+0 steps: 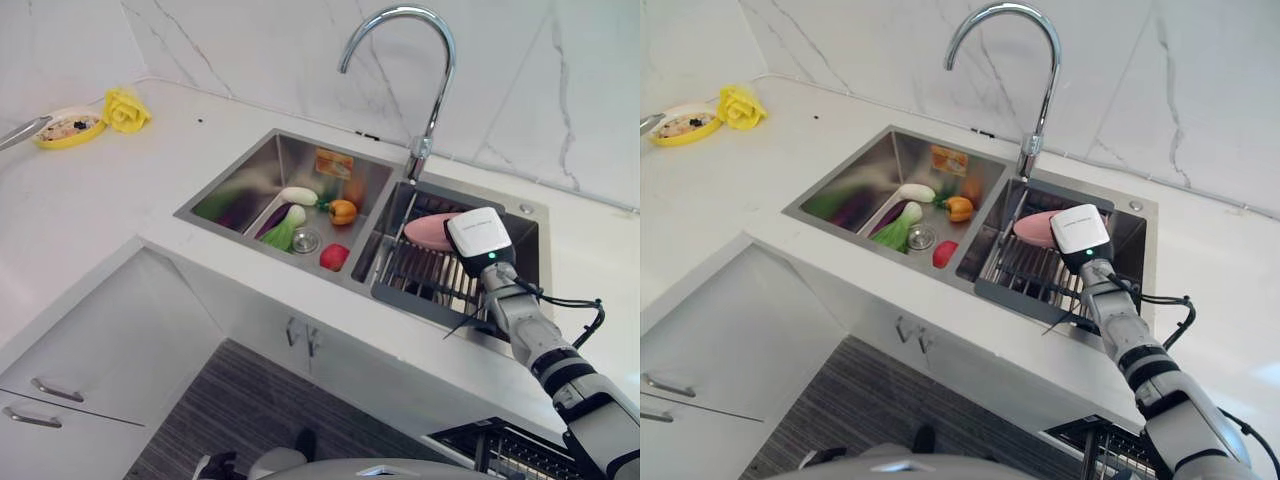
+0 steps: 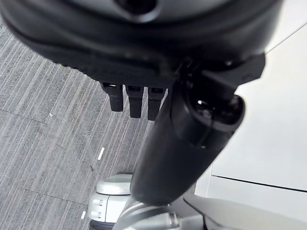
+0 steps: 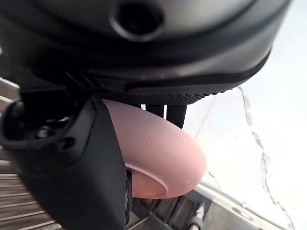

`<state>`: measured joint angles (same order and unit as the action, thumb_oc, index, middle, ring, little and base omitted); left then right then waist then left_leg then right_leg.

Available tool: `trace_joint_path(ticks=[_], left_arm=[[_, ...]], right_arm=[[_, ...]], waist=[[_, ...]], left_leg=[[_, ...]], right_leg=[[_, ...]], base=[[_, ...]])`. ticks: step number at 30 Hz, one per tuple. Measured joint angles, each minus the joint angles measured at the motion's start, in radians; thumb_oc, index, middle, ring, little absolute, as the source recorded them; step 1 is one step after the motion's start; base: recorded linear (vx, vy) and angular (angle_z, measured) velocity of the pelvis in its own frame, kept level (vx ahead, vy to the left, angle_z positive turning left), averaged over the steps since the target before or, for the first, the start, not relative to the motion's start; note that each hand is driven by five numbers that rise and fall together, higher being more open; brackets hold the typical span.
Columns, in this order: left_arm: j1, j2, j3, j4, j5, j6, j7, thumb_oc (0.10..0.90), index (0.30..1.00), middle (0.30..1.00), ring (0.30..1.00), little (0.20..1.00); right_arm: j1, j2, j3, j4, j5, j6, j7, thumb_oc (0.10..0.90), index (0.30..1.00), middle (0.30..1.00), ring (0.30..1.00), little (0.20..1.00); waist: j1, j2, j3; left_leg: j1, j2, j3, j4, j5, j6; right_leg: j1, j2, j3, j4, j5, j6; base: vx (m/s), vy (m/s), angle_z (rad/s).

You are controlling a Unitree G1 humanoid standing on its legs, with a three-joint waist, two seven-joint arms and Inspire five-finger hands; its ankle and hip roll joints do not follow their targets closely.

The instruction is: Place the dishes in the dishwasher.

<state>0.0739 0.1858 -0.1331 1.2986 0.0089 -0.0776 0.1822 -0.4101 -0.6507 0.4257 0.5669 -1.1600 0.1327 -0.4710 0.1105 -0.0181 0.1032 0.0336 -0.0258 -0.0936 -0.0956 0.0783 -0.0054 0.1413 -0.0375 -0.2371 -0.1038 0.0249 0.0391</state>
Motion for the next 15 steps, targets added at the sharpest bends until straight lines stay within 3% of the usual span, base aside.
trace_joint_path(ticks=[2, 7, 9, 11, 12, 14, 15], left_arm=[[0.002, 0.000, 0.000, 0.000, 0.000, 0.000, 0.000, 0.800, 0.900, 0.900, 0.900, 0.900], [-0.001, -0.008, 0.003, -0.020, 0.001, -0.002, 0.004, 0.800, 0.900, 0.900, 0.900, 0.900], [-0.009, -0.011, 0.004, -0.021, 0.000, -0.007, 0.009, 0.800, 0.900, 0.900, 0.900, 0.900], [-0.013, -0.005, 0.005, -0.021, 0.000, -0.010, 0.011, 0.800, 0.900, 0.900, 0.900, 0.900], [-0.018, -0.005, 0.005, -0.019, 0.000, -0.010, 0.011, 0.800, 0.900, 0.900, 0.900, 0.900], [-0.022, 0.002, 0.022, -0.030, -0.013, -0.008, 0.019, 0.800, 0.900, 0.900, 0.900, 0.900], [-0.015, 0.001, 0.025, -0.028, -0.023, -0.006, 0.022, 0.800, 0.900, 0.900, 0.900, 0.900]], right_arm=[[0.008, -0.004, -0.014, -0.029, 0.011, -0.008, 0.000, 0.400, 0.300, 0.300, 0.300, 0.300], [0.149, -0.074, -0.171, -0.274, 0.031, -0.039, -0.049, 0.400, 0.300, 0.300, 0.300, 0.300], [0.193, -0.114, -0.241, -0.369, 0.037, -0.053, -0.080, 0.400, 0.300, 0.300, 0.300, 0.300], [0.211, -0.120, -0.295, -0.439, 0.067, -0.061, -0.094, 0.400, 0.300, 0.300, 0.300, 0.300], [0.211, -0.121, -0.314, -0.458, 0.068, -0.064, -0.105, 0.400, 0.300, 0.300, 0.300, 0.300], [0.212, -0.093, -0.343, -0.491, 0.107, -0.081, -0.126, 0.400, 0.300, 0.300, 0.300, 0.300], [0.219, -0.090, -0.341, -0.509, 0.109, -0.088, -0.128, 0.400, 0.300, 0.300, 0.300, 0.300]], waist=[[-0.005, 0.001, 0.001], [-0.012, 0.022, 0.016], [-0.030, 0.024, 0.031], [-0.031, 0.016, 0.047], [-0.031, 0.017, 0.060], [-0.016, -0.014, 0.097], [-0.003, -0.020, 0.099]], left_leg=[[0.000, 0.000, 0.000, -0.001, 0.000, 0.000], [-0.015, -0.004, -0.010, 0.004, 0.007, -0.010], [-0.027, -0.004, -0.011, 0.012, 0.005, -0.032], [-0.077, -0.009, 0.008, 0.086, -0.022, -0.093], [-0.089, -0.009, 0.017, 0.109, -0.026, -0.106], [-0.138, -0.038, -0.059, 0.287, -0.036, -0.118], [-0.141, -0.048, -0.107, 0.317, -0.064, -0.120]], right_leg=[[0.000, 0.000, 0.000, 0.000, 0.000, 0.000], [0.000, -0.002, -0.016, 0.004, -0.002, -0.001], [-0.006, -0.003, -0.033, 0.004, -0.005, -0.005], [-0.020, -0.011, -0.034, 0.003, -0.009, -0.016], [-0.021, -0.012, -0.034, 0.004, -0.005, -0.018], [-0.029, -0.031, 0.059, 0.011, -0.003, -0.012], [-0.030, -0.033, 0.099, 0.009, 0.001, -0.012]], base=[[-0.03, 0.006, 0.00], [-0.05, -0.008, 0.11], [-0.07, -0.001, 0.27], [-0.03, 0.032, 0.07], [-0.01, 0.107, -0.22], [0.00, 0.113, -0.74], [-0.04, 0.183, -1.58]])
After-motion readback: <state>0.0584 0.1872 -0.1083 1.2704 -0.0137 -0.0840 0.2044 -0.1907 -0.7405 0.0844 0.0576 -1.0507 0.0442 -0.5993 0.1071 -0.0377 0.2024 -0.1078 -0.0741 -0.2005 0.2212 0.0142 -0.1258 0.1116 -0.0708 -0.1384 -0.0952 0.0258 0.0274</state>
